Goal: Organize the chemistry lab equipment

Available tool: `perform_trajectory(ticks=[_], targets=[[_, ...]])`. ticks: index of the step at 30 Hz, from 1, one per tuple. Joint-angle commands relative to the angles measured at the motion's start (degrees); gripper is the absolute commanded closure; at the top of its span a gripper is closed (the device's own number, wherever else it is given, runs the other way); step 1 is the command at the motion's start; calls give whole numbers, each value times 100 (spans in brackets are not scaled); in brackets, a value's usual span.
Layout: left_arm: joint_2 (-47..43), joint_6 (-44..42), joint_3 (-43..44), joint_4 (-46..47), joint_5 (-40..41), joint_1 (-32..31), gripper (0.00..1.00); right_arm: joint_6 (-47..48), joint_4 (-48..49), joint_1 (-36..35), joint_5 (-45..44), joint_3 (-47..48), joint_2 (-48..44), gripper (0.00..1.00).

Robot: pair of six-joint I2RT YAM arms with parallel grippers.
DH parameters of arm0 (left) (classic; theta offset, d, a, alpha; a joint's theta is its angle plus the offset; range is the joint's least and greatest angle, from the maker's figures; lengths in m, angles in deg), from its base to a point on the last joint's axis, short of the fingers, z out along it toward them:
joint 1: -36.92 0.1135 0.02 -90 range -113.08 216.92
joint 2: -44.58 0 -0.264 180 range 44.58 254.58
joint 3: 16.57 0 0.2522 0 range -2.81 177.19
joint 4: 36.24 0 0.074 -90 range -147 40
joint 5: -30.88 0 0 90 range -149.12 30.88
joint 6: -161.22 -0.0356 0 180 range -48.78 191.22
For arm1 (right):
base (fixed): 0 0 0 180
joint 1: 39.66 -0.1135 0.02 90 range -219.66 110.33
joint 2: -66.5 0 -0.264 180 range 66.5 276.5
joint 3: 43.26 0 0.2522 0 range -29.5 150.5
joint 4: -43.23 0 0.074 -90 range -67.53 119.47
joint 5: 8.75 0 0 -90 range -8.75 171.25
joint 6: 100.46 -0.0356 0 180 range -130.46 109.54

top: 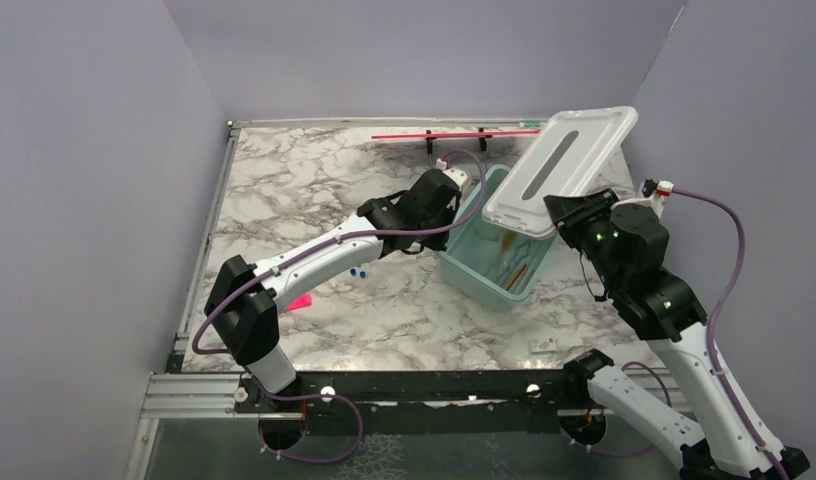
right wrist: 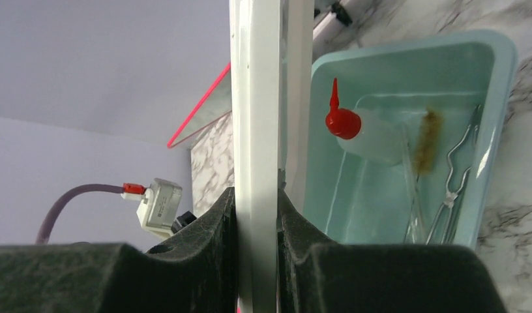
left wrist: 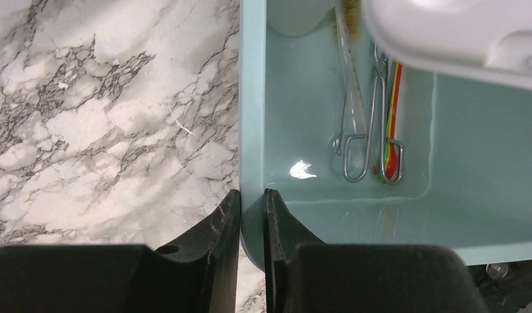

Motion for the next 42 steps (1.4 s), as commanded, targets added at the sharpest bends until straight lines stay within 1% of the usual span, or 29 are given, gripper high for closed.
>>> perform_trajectory(ticks=[1,4,8,10,15,18,21,27,30,33,36,38,42], targets=[[-328,208,-191,332,-324,77,93,-698,974,13,776,-439,-101,99],[-372,221,-329,352,-385,120,90,-1005,1052,14,901,-684,-111,99],[-431,271,-513,423,-472,167,84,-1204,1128,12,929,-940,-197,99],[-480,280,-552,447,-490,204,79,-1246,1110,14,895,-988,-230,99],[-757,262,-596,556,-579,332,57,-1383,957,13,882,-1053,-248,99],[-940,270,-586,599,-609,393,49,-1519,855,9,976,-1140,-288,99],[-1131,291,-582,626,-604,404,47,-1713,728,14,1146,-1266,-368,99],[-1371,457,-588,693,-124,552,45,-2008,589,12,1774,-1545,-517,99],[-1314,487,-513,709,-154,631,41,-1851,503,12,1968,-1607,-657,99],[-1243,526,-443,769,-307,691,36,-1634,392,13,1908,-1628,-930,99],[-1160,584,-362,833,-469,751,31,-1302,570,11,1851,-1676,-1250,99],[-1107,617,-275,847,-535,784,29,-1156,609,12,1761,-1685,-1467,99],[-1000,652,-160,865,-602,840,27,-1163,364,9,1691,-1690,-1741,99]])
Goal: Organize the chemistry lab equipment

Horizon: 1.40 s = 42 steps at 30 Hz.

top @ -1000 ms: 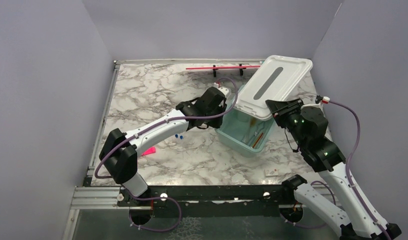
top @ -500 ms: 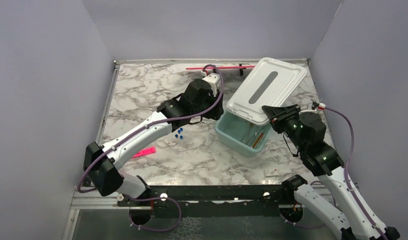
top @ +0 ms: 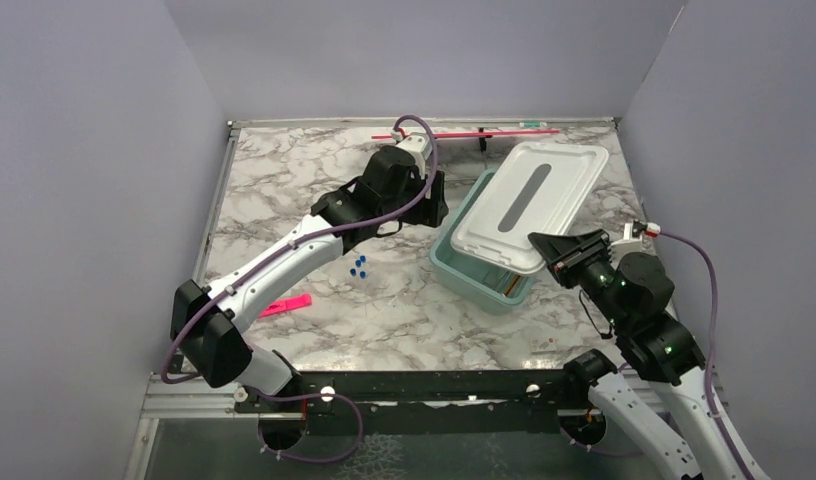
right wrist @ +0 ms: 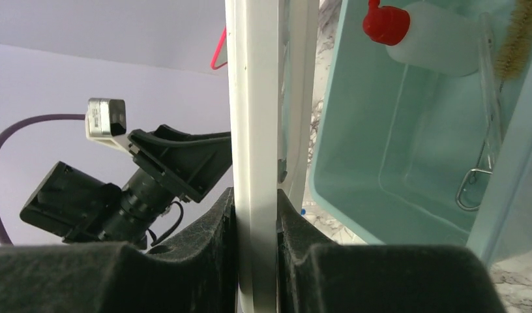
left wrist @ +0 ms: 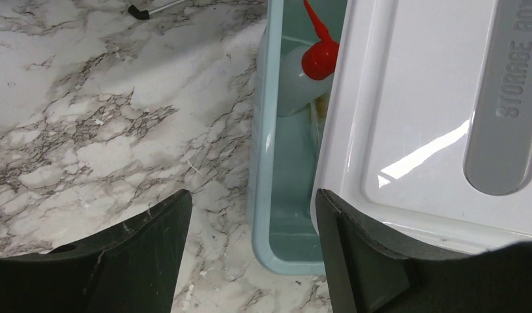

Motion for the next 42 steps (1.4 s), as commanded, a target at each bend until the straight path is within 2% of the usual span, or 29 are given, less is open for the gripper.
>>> perform_trajectory(ticks=[1,4,8,13,16,26,33,38,42], targets=[[146,104,300,218,-199,80,27,135,-210,9,51,-7,-256,99],[225,152,351,240,-200,104,26,-98,-157,9,203,-202,-325,99],[348,274,367,275,-472,180,24,-268,527,4,399,-563,-269,99],[562,523,292,405,-1046,440,24,-596,1293,9,949,-823,203,99],[663,630,218,540,-1374,551,24,-660,1613,9,991,-973,229,99],[973,725,204,760,-1834,655,23,-841,1264,4,637,-1007,-246,99],[1081,804,238,833,-1904,701,20,-1276,1454,7,871,-1379,-209,98],[1166,867,107,933,-1994,710,20,-1216,1382,9,815,-1465,-61,94],[1262,862,-55,1008,-2032,710,20,-1165,984,3,622,-1458,-193,85]])
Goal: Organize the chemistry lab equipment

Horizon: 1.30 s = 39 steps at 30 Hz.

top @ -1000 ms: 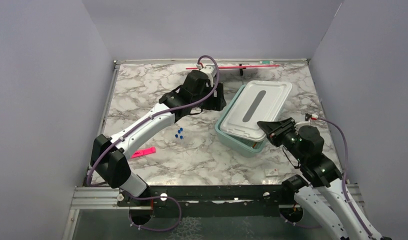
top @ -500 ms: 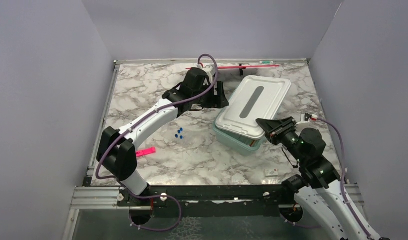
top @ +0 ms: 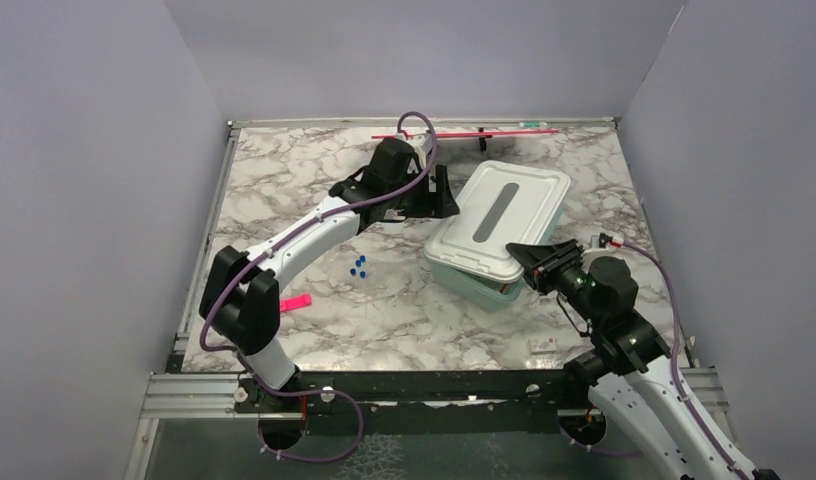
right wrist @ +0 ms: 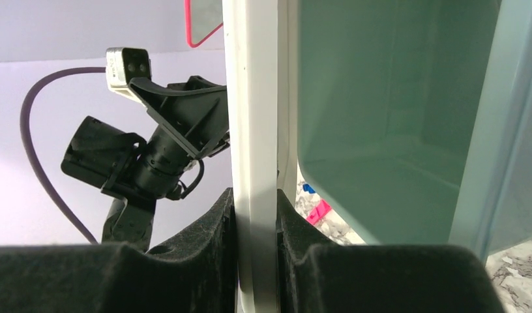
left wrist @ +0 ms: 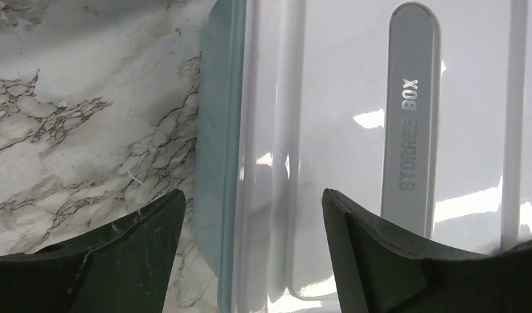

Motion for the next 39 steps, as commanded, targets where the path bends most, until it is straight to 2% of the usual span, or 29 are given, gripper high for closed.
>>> perform_trajectory(ticks=[1,4,7,12,20,28,34,39], targets=[[141,56,-201,267,-274,26,20,50,-288,2,-239,-38,-191,81],[220,55,-254,337,-439,24,21,44,-580,8,-426,-87,-312,61],[285,40,-263,328,-470,24,24,33,-856,7,-452,-62,-275,49],[400,-35,-216,235,-430,31,27,216,-1386,9,-534,426,126,37],[555,-202,-33,19,-315,32,31,520,-3582,6,-932,1767,1073,32],[531,-323,68,-72,-282,41,31,1053,-4520,6,-1161,2236,1832,29],[555,-415,130,-139,-223,56,31,1458,-4494,7,-1340,2361,1978,29],[612,-446,218,-175,-184,83,37,1974,-3996,3,-1131,2316,2225,33]])
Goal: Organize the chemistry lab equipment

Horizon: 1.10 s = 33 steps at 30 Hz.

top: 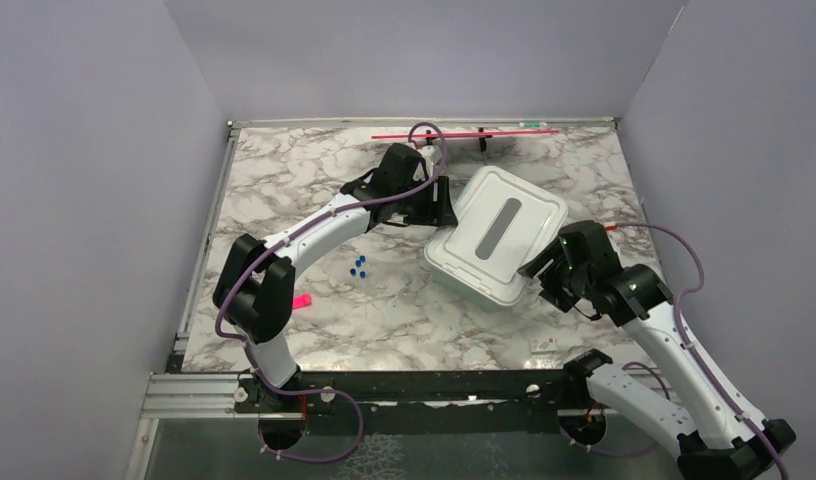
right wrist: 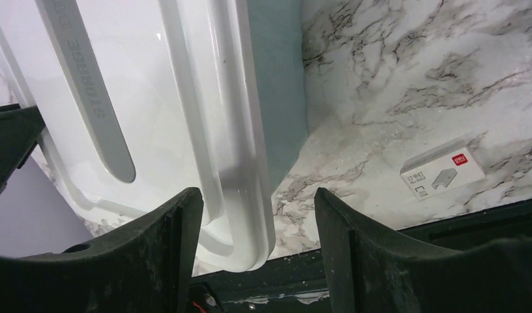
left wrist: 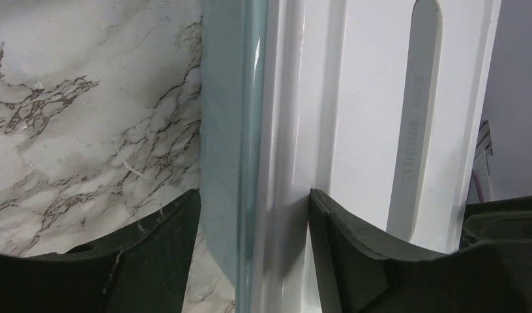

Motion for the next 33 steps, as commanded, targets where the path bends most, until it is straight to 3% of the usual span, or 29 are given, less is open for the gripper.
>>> perform_trajectory(ticks=[1,12,19,24,30,33], targets=[[123,-147,241,-79,165,59,38,585,331,4,-50,131,246,34],[321,-115,303,-178,441,94,49,957,442,9,-528,492,1246,47],[517,-163,438,-475,601,94,49,850,7,8,-893,616,1725,46],[655,-214,553,-626,640,94,43,688,-112,4,-1104,463,1945,46],[776,-258,643,-763,716,94,47,830,-17,9,-1031,557,2228,62],[668,-393,785,-808,845,94,48,1094,-15,4,-1209,940,2128,60]])
